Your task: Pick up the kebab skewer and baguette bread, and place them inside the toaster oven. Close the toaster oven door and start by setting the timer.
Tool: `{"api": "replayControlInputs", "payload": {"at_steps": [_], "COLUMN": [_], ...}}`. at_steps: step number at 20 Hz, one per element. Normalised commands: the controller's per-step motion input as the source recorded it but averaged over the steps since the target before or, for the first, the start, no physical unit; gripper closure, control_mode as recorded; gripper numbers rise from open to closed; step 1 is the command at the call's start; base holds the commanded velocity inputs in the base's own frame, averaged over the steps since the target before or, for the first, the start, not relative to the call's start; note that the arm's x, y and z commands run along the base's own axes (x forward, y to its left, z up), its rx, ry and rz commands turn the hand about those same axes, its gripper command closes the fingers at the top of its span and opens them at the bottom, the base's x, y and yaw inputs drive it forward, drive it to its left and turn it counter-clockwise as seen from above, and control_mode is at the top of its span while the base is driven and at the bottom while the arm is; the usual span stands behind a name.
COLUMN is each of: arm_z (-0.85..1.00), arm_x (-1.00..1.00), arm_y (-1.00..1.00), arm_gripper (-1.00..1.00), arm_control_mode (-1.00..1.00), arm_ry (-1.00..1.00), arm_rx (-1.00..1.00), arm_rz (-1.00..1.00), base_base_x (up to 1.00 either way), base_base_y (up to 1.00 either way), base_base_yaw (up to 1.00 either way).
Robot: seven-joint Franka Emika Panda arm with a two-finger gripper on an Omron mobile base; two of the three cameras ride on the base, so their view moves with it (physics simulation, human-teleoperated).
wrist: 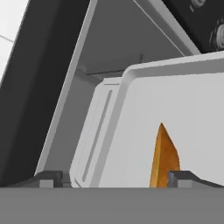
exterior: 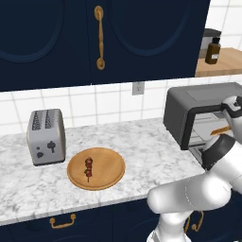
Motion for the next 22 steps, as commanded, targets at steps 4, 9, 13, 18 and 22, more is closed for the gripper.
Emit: {"api": "replayControlInputs", "payload": {"at_steps": [4,9,13,18,22], "arm_z": [0.59,0.46,0.44,0.21,0.0], "arm_x": [-0.36,-0.96,-0.89,-0.62,-0.62], "arm_y": [-0.23,0.01,0.53,1.0,1.0], "arm_gripper": [-1.0,-1.0,-1.0,-1.0,-1.0], "arm_control_mode": [-1.0,-1.0,-1.0,-1.0,-1.0], "arm_ry": [0.02,0.15,0.17,0.14,0.16], "arm_rx": [0.0,0.0,0.0,-0.02,-0.03], "arm_rz": [-0.03,-0.01,0.0,0.12,0.24], "base_base_x": [0.0,0.0,0.0,0.0,0.0], "base_base_y": [0.0,0.0,0.0,0.0,0.0], "base_base_yaw": [0.0,0.0,0.0,0.0,0.0]}}
